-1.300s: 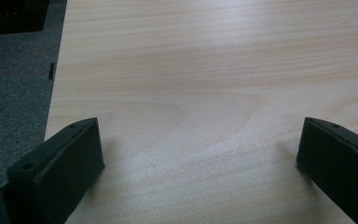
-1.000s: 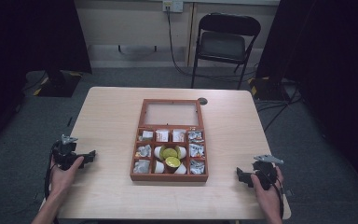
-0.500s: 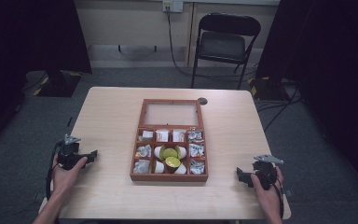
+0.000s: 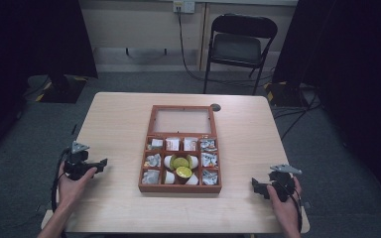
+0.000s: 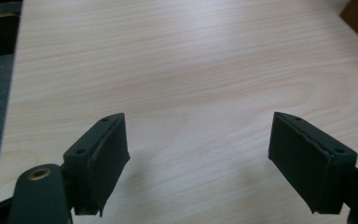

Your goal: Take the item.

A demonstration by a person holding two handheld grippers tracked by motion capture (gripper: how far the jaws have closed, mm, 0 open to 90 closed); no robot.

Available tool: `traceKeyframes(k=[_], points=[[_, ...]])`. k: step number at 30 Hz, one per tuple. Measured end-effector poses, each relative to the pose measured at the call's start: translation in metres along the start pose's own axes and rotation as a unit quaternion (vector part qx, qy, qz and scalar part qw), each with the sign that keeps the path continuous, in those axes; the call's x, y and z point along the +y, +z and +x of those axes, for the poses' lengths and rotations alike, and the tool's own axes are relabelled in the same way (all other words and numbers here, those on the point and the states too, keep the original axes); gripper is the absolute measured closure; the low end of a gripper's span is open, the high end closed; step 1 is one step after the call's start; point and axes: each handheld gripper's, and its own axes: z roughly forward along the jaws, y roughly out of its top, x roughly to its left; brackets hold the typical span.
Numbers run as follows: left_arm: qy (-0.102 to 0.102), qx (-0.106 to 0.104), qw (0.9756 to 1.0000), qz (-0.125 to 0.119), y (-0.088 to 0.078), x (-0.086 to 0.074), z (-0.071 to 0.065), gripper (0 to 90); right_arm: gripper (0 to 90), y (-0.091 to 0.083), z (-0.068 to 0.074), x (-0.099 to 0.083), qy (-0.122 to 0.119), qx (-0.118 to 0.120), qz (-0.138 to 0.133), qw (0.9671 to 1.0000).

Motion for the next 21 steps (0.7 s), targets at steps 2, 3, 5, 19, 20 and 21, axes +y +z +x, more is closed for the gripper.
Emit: traceKeyframes(k=[2, 3, 5, 19, 20, 21], points=[[-0.002, -0.014, 0.9999, -0.004, -0.002, 0.002, -0.004, 19.8, 0.0, 0.0, 0.0, 0.0, 0.0, 0.0, 0.0, 1.0], [-0.003, -0.02, 0.9998, -0.006, -0.003, 0.003, -0.006, 20.3, 0.0, 0.0, 0.0, 0.0, 0.0, 0.0, 0.0, 1.0], [0.0, -0.026, 0.9995, -0.018, -0.007, 0.005, -0.012, 21.0, 0.0, 0.0, 0.0, 0.0, 0.0, 0.0, 0.0, 1.0], [0.035, -0.06, 0.9969, -0.038, -0.015, 0.014, -0.034, 22.1, 0.0, 0.0, 0.0, 0.0, 0.0, 0.0, 0.0, 1.0], [0.04, -0.065, 0.9963, -0.038, -0.015, 0.016, -0.037, 22.1, 0.0, 0.0, 0.0, 0.0, 0.0, 0.0, 0.0, 1.0], [0.042, -0.067, 0.9961, -0.038, -0.016, 0.018, -0.038, 22.1, 0.0, 0.0, 0.0, 0.0, 0.0, 0.0, 0.0, 1.0]])
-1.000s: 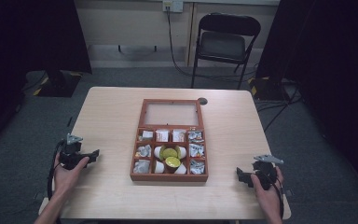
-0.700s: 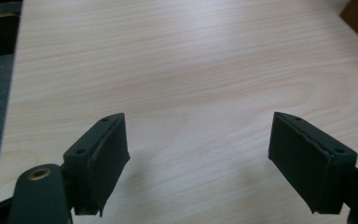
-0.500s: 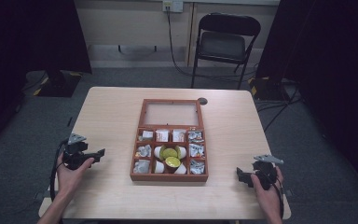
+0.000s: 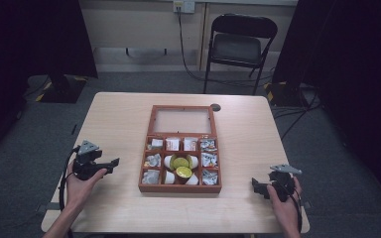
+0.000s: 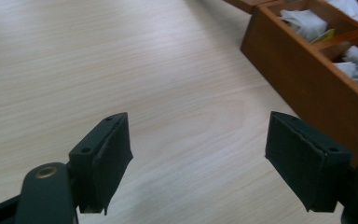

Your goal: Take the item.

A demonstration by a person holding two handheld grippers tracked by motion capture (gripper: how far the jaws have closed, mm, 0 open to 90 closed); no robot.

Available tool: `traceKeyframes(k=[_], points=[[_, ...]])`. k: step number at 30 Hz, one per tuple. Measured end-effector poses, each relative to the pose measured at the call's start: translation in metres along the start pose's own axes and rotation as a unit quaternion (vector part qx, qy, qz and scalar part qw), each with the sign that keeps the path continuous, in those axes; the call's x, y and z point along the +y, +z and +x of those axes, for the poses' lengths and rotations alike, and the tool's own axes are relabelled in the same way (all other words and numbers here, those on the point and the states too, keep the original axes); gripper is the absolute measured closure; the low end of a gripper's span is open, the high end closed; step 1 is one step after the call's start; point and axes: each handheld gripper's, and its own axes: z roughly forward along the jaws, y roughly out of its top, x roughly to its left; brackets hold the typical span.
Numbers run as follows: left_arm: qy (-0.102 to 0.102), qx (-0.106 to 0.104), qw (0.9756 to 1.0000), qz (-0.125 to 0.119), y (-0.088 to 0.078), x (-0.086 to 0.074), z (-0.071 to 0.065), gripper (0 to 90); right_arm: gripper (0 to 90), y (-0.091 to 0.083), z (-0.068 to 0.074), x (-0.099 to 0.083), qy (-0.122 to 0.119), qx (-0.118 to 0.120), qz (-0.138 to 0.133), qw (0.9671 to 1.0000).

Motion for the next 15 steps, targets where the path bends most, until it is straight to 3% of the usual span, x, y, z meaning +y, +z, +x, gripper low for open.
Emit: traceKeyframes(k=[11, 15], points=[[0.033, -0.038, 0.9987, -0.009, 0.003, 0.021, -0.023, 23.2, 0.0, 0.0, 0.0, 0.0, 0.001, 0.0, 0.0, 1.0], [0.016, -0.061, 0.9979, -0.012, 0.005, 0.025, -0.027, 23.7, 0.0, 0.0, 0.0, 0.0, 0.001, 0.0, 0.0, 1.0]])
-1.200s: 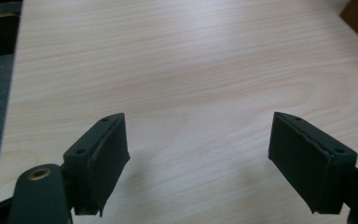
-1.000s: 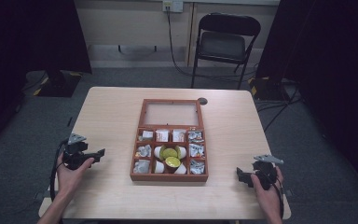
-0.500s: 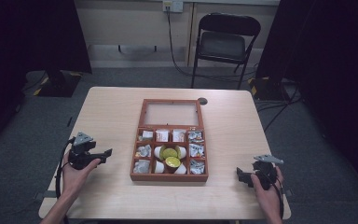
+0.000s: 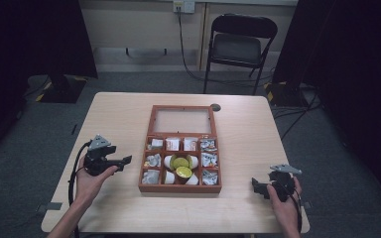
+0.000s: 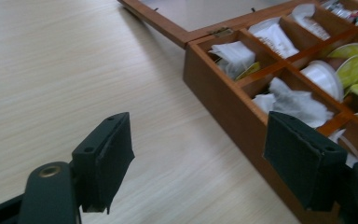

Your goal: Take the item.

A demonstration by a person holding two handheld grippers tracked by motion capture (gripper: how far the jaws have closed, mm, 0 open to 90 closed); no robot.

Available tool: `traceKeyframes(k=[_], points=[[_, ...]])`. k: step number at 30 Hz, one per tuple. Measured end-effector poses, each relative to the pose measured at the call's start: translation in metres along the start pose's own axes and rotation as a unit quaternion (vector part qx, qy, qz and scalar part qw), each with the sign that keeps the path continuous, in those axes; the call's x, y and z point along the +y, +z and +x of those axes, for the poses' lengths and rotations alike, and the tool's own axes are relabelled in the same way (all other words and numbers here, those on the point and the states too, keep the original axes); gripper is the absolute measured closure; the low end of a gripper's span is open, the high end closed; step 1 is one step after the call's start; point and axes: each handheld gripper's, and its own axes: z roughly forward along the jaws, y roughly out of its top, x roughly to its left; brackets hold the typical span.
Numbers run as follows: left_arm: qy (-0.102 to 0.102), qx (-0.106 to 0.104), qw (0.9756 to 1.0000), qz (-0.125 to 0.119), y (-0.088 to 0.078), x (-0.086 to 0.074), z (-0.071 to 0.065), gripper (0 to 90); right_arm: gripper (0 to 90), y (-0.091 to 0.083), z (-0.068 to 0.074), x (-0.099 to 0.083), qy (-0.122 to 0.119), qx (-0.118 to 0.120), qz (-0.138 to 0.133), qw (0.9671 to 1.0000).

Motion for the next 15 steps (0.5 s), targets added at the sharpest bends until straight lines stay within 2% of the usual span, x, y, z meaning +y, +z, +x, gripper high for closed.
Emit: traceKeyframes(k=[5, 9, 11, 15], points=[[-0.002, -0.005, 1.0, -0.002, 0.005, 0.008, -0.003, 24.3, 0.0, 0.0, 0.0, 0.0, 0.0, -0.001, 0.0, 1.0], [0.007, -0.013, 0.9998, -0.013, 0.004, 0.015, -0.008, 25.7, 0.0, 0.0, 0.0, 0.0, 0.0, -0.001, 0.0, 1.0], [0.007, -0.025, 0.9996, -0.009, 0.006, 0.016, -0.012, 26.8, 0.0, 0.0, 0.0, 0.0, 0.0, -0.001, 0.0, 1.0], [0.02, -0.028, 0.9994, -0.007, 0.009, 0.021, -0.018, 26.8, 0.0, 0.0, 0.0, 0.0, 0.0, -0.001, 0.0, 1.0]])
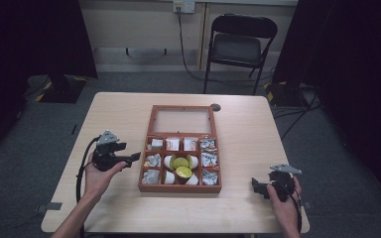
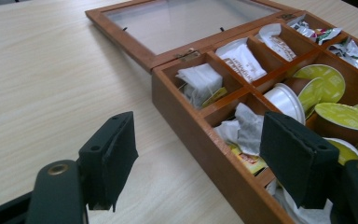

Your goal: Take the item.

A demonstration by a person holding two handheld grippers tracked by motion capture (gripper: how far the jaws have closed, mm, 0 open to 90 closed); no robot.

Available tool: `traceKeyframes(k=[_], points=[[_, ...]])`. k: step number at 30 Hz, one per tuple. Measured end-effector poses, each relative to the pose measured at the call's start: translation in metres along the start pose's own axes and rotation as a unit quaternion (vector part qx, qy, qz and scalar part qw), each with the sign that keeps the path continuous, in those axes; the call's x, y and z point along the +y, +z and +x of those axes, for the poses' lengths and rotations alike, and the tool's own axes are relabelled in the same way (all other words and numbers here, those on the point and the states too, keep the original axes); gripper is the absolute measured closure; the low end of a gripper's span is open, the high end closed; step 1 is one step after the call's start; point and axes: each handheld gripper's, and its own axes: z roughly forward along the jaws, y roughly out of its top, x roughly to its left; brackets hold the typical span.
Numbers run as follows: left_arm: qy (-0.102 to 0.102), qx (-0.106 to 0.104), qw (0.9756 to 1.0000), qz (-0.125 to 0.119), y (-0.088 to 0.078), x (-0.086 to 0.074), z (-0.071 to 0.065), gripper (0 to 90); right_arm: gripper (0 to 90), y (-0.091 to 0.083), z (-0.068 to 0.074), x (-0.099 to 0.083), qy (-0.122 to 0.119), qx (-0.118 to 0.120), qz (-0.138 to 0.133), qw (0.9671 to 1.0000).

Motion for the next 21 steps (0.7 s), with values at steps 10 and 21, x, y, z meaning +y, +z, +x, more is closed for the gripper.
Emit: traceKeyframes(k=[10, 21], points=[[0.005, -0.023, 0.9997, -0.006, 0.009, 0.009, -0.009, 27.6, 0.0, 0.0, 0.0, 0.0, 0.0, 0.0, 0.0, 1.0], [0.024, -0.032, 0.9992, -0.001, 0.019, 0.019, -0.019, 29.2, 0.0, 0.0, 0.0, 0.0, 0.0, 0.0, 0.0, 1.0]])
